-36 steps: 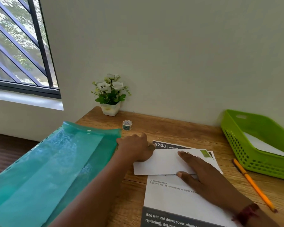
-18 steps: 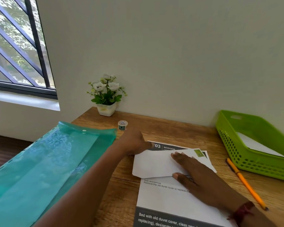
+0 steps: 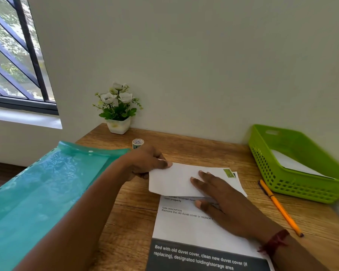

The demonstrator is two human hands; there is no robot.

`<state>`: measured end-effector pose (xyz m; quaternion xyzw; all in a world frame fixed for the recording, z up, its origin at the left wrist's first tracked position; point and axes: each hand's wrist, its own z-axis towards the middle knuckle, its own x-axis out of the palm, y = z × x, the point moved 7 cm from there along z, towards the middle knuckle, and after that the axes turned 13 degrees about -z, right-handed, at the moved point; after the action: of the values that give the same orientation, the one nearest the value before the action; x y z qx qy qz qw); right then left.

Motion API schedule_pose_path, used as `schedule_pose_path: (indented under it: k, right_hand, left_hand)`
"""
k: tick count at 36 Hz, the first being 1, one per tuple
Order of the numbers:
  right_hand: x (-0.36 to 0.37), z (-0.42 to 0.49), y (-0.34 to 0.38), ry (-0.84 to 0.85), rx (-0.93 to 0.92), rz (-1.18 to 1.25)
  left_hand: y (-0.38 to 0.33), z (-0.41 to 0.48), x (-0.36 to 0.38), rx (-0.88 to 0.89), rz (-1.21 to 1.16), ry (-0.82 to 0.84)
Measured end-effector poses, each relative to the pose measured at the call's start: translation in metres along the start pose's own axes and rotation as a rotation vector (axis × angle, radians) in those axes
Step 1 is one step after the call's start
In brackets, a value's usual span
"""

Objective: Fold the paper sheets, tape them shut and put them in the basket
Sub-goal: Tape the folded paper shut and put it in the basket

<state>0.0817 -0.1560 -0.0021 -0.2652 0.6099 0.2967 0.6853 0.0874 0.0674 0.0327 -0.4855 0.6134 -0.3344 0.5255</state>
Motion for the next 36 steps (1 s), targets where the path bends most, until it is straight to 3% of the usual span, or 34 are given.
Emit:
schedule_pose_path:
  k: [2,7,10,13,18,20,27,36]
  right_hand:
    - [-0.011,0.0,-0.003,-0.135,0.036,0.0]
    - [-0.055,-0.013,-0.01,-0.678,0.169,0.0]
    - [-0.064,-0.022,-0.017,-0.818,0.251,0.001]
    - [-0.063,-0.021,-0.027,-0.772,0.327,0.122]
    - [-0.03,-0.011,-0.03,-0.37,0.585,0.766]
    - [-0.024,-0.01,-0.025,-0.307,0.596,0.817]
    - [-0.025,-0.01,-0.02,-0.326,0.612,1.003]
    - [-0.03,-0.007,-0.017,-0.406,0.535,1.045]
  left_hand:
    - [-0.001,0.001,-0.003,0.028,-0.129,-0.028]
    - [-0.005,0.003,-0.004,0.092,-0.302,-0.104]
    - [-0.007,0.002,0.004,0.121,-0.369,-0.158]
    - [-0.01,0.001,0.019,0.177,-0.404,-0.25]
    - [-0.009,-0.003,0.049,0.258,-0.399,-0.358]
    - [-0.007,-0.005,0.06,0.274,-0.4,-0.366]
    - [-0.007,-0.006,0.065,0.242,-0.539,-0.312]
    - [-0.022,-0.019,0.073,0.355,-0.404,-0.327]
